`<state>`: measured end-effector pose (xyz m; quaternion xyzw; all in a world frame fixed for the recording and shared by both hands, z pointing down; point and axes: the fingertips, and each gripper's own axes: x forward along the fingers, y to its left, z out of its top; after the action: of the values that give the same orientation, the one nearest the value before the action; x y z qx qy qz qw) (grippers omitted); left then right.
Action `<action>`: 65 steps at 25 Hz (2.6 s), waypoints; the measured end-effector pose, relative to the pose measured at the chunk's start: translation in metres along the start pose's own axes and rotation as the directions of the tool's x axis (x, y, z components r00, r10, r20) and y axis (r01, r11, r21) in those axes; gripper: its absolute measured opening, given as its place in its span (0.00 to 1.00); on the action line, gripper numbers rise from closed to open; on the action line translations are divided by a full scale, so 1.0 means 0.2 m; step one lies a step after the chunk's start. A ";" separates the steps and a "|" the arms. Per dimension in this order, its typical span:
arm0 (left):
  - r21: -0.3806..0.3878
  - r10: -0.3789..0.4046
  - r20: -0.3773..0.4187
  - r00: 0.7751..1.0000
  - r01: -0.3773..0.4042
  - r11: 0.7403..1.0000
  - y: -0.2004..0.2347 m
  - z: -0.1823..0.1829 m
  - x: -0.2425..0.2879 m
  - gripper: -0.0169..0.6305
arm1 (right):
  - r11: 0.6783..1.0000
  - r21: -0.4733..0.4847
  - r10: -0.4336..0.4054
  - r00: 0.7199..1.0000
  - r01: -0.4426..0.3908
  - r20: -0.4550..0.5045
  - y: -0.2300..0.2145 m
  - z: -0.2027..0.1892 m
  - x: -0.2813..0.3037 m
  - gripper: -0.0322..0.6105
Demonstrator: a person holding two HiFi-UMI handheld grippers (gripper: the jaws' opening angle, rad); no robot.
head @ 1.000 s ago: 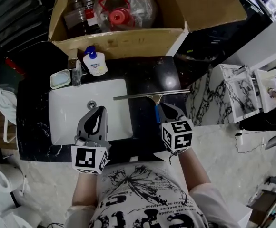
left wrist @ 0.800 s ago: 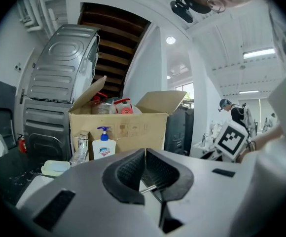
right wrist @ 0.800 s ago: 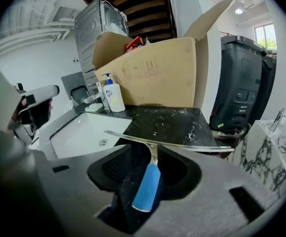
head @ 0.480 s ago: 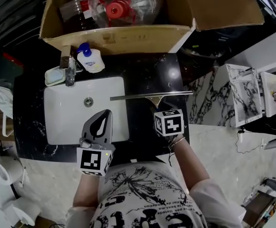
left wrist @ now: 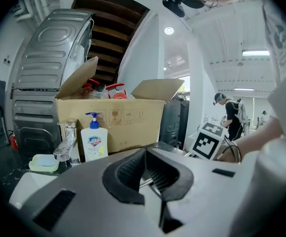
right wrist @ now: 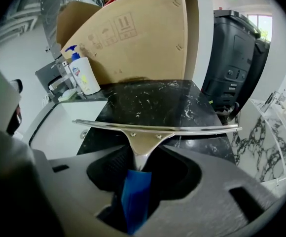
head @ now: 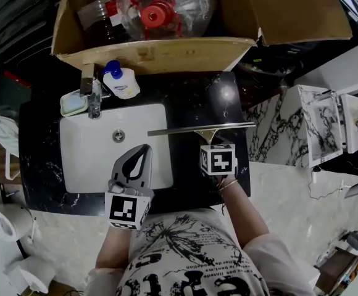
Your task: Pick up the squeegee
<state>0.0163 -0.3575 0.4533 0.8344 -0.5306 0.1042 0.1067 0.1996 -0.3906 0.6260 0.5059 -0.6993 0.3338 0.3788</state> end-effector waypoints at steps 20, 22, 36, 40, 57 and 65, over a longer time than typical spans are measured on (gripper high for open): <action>0.020 0.052 0.036 0.998 -0.053 0.998 0.11 0.09 -0.01 0.05 | 1.000 -0.028 0.016 0.991 -0.013 0.132 0.01 0.03 -0.08 0.23; 0.030 0.055 0.052 0.997 -0.057 0.998 0.11 0.11 -0.02 0.05 | 0.999 -0.054 0.012 0.984 -0.002 0.176 0.01 0.07 -0.12 0.23; 0.042 0.140 0.150 0.979 -0.148 0.988 0.05 0.26 -0.18 0.05 | 0.998 -0.067 0.047 0.826 -0.011 0.562 -0.04 0.44 -0.68 0.23; 0.053 0.155 0.183 0.971 -0.167 0.984 0.01 0.32 -0.22 0.05 | 0.994 -0.110 0.081 0.744 -0.010 0.663 -0.02 0.54 -0.88 0.23; 0.064 0.211 0.283 0.936 -0.238 0.969 -0.03 0.53 -0.34 0.05 | 0.980 -0.182 0.115 0.527 0.078 0.842 0.01 0.60 -1.34 0.23; 0.063 0.207 0.284 0.936 -0.234 0.970 -0.05 0.53 -0.36 0.05 | 0.982 -0.174 0.107 0.534 0.076 0.839 0.01 0.57 -1.34 0.23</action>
<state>0.0015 -0.3220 0.3304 0.7801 -0.6249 0.0235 -0.0205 0.2296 -0.3661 0.3372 0.5595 -0.8279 -0.0165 0.0370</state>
